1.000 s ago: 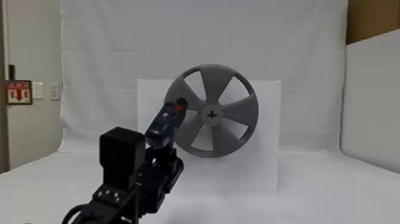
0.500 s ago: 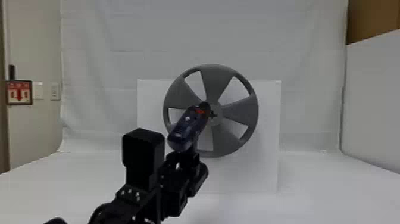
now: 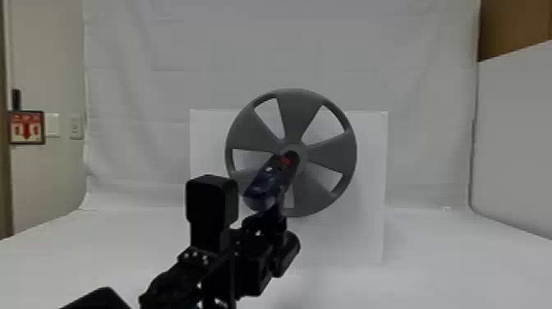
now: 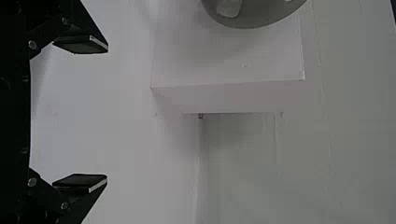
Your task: Grasp the drill and bring into the middle of wheel
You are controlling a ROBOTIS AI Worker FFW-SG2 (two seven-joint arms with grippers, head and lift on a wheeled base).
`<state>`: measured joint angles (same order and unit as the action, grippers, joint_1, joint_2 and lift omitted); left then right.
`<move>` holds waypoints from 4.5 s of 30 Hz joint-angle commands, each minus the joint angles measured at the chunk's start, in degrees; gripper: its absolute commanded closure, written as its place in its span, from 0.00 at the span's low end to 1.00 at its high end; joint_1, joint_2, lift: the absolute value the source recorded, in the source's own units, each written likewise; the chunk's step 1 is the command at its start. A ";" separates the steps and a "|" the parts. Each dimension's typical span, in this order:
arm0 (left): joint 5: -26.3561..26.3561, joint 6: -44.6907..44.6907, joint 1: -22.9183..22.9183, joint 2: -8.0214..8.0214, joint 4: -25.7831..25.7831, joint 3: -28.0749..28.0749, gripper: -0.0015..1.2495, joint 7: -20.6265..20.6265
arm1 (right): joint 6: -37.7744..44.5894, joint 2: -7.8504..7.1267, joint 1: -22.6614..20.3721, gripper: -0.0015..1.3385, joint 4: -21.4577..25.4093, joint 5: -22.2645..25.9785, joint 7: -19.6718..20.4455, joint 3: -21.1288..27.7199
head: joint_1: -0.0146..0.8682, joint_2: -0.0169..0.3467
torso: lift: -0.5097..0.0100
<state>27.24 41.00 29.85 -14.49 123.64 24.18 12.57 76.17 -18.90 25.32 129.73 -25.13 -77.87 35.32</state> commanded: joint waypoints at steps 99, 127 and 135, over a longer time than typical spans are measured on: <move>-1.31 -3.39 4.25 2.89 -10.44 0.87 0.94 -0.53 | 0.65 -0.08 -0.27 0.22 -0.09 -0.79 -0.45 -0.61 | 0.08 0.13 | 0.21; -2.63 -6.99 -1.29 2.36 -7.54 -3.00 0.94 -6.77 | 0.65 -0.08 -0.54 0.22 -0.09 -0.71 -0.45 -0.17 | 0.08 0.13 | 0.21; -4.83 -6.99 -3.84 2.45 -7.63 -7.22 0.94 -5.45 | 0.65 0.10 -0.36 0.22 -0.09 -1.06 -0.45 -0.52 | 0.08 0.13 | 0.21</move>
<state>23.71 34.02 27.13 -12.09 116.08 18.80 6.13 76.82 -18.94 24.89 129.64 -25.91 -77.87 34.97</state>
